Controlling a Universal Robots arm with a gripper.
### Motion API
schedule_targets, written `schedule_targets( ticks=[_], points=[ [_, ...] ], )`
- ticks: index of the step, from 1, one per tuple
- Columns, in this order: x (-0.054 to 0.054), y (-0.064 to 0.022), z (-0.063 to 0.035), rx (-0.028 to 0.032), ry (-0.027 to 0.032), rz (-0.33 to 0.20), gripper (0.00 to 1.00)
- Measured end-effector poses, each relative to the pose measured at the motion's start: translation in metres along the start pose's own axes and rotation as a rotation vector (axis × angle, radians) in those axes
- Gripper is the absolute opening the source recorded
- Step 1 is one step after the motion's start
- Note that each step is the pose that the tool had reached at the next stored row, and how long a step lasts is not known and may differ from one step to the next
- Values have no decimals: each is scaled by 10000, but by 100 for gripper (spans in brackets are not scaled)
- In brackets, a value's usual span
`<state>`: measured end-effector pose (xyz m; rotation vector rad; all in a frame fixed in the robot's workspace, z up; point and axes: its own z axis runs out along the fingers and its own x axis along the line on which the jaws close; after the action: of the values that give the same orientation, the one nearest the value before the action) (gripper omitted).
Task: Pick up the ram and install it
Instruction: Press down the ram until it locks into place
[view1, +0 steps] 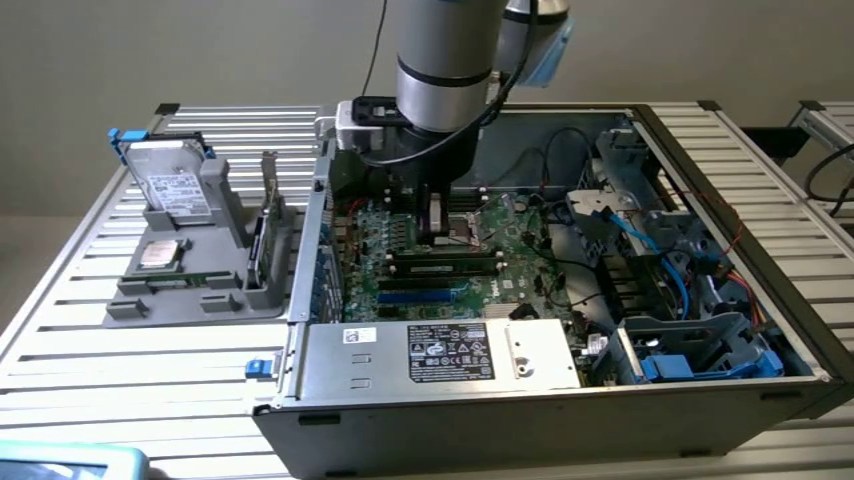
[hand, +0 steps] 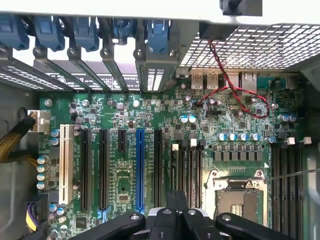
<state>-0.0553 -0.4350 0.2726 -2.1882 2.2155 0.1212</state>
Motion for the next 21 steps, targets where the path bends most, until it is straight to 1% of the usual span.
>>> schedule_targets(
  ticks=[7, 9, 11, 15, 21],
  points=[
    [-14, -5, -288, -108, 0, 22, 11],
    [-15, -2, -367, -128, -1, 94, 11],
    [-17, -1, -403, -123, -8, 244, 11],
    [-20, 0, -454, -93, -27, 662, 11],
    [-23, 1, -477, -33, -65, 1465, 11]
  ],
)
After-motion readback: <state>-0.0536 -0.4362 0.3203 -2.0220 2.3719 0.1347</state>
